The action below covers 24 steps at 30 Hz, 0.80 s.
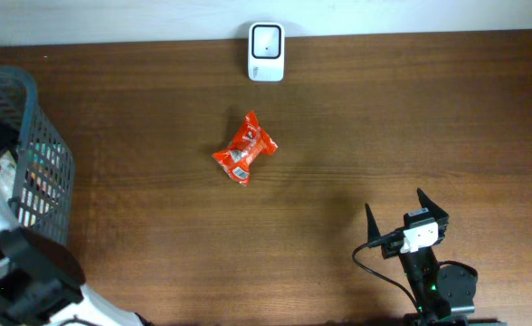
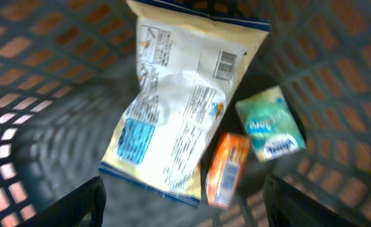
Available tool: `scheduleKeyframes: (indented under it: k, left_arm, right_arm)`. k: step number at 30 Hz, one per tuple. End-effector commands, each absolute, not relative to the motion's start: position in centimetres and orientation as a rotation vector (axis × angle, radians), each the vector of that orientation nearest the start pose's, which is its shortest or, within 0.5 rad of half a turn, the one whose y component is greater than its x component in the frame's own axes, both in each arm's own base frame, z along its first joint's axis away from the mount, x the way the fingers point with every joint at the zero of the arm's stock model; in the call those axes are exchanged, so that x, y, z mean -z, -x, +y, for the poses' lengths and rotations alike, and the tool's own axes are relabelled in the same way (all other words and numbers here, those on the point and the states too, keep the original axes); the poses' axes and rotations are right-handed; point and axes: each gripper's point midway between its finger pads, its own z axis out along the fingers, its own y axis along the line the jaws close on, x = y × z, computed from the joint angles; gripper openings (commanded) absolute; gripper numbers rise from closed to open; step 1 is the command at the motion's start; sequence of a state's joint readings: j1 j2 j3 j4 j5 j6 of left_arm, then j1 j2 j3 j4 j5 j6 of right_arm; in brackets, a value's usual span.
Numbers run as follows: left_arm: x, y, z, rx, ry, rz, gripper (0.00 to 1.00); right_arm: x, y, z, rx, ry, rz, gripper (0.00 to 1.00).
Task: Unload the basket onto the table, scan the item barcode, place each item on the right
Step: 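Reach the left gripper into the basket and grasp the white chip bag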
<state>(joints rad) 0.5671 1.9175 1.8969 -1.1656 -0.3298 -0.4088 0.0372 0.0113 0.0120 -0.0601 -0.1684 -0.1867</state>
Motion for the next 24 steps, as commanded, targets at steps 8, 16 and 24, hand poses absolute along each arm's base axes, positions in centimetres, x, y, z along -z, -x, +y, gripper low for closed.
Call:
scheduleKeyframes:
  k: [8,16,24]
  left_arm:
    - [-10.9,-37.3,31.2,-0.575,1.341,2.499,0.76]
    - [-6.9,-37.2,32.9,-0.715,1.31,2.563,0.66]
    - [-3.0,-33.8,32.6,-0.811,1.391,2.656,0.08]
  right_arm:
    - [-15.9,-24.3,3.8,-0.028,0.303,1.607,0.98]
    - [-15.9,-24.3,3.8,-0.028,0.303,1.607,0.98]
    - [-15.9,-24.3,3.8,-0.028,0.303,1.607,0.98]
